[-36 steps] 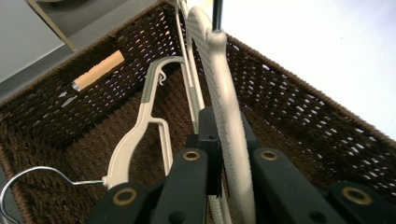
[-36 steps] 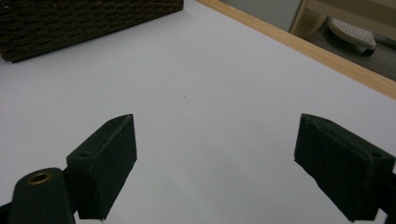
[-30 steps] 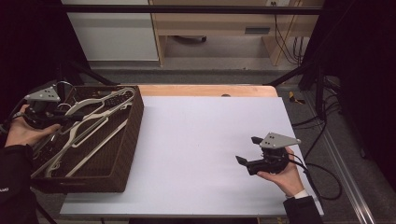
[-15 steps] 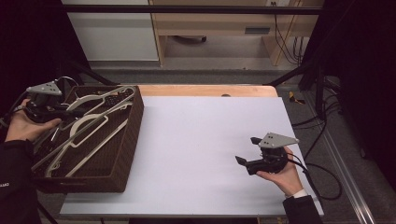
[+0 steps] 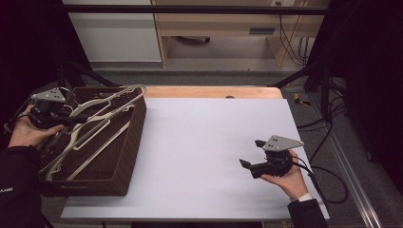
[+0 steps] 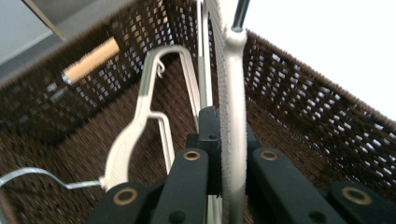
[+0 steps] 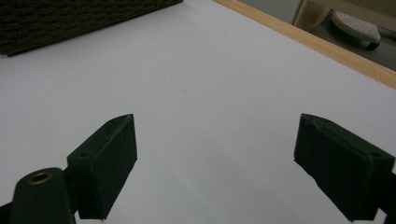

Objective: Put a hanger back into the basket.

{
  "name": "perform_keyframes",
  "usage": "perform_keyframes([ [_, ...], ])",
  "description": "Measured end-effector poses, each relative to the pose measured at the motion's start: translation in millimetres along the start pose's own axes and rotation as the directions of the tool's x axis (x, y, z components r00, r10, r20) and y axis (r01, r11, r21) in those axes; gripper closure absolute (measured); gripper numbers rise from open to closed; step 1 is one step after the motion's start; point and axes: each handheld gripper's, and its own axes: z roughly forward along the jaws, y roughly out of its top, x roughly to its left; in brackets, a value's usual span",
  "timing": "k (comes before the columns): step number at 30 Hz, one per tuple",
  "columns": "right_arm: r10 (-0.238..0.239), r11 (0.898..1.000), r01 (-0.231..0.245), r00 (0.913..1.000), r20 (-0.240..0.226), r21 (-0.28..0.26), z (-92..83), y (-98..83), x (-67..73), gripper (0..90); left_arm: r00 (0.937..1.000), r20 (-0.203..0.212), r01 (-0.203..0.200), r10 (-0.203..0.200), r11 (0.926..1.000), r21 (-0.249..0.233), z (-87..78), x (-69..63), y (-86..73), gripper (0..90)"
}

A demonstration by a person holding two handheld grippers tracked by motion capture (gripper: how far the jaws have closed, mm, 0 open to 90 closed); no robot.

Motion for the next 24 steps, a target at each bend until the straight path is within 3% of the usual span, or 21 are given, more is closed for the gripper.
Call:
perform_keyframes([
  [3,0.001,1.0,-0.001,1.0,0.0,0.003,1.5,-0.5,-0.2,13.6,0.9999,-0.003,0.016,-0.016,0.9999,-0.004,-3.6,1.9,-4.5,87.3],
  [4,0.002,1.0,-0.002,1.0,0.0,0.005,1.8,-0.6,-0.2,13.6,0.9992,0.001,0.04,-0.04,0.999,-0.023,-9.2,1.9,-7.7,87.3],
  [6,-0.001,1.0,0.001,1.0,0.0,0.007,2.5,-0.6,-0.2,13.6,0.9988,0.004,0.05,-0.05,0.9979,-0.04,-14.2,1.7,-10.2,87.4],
  [12,-0.002,1.0,0.002,1.0,-0.002,0.005,1.8,-0.5,0.4,13.6,0.9965,-0.032,0.075,-0.077,0.996,-0.048,-17.6,3.4,-15.7,87.4],
  [17,0.002,1.0,-0.002,1.0,-0.002,0.004,0.4,-0.4,0.1,13.7,0.9955,-0.049,0.081,-0.082,0.9966,-0.016,-10.4,5.2,-15.8,87.4],
  [21,-0.004,1.0,0.004,1.0,-0.003,0.006,0.9,-0.5,0.3,13.7,0.9967,-0.023,0.078,-0.078,0.9968,0.013,3.5,3.0,-15.4,87.4],
  [24,-0.002,1.0,0.002,1.0,-0.004,0.004,-0.2,-0.3,0.2,13.7,0.9942,0.016,0.106,-0.106,0.9942,0.018,14.6,3.5,-20.5,87.3],
])
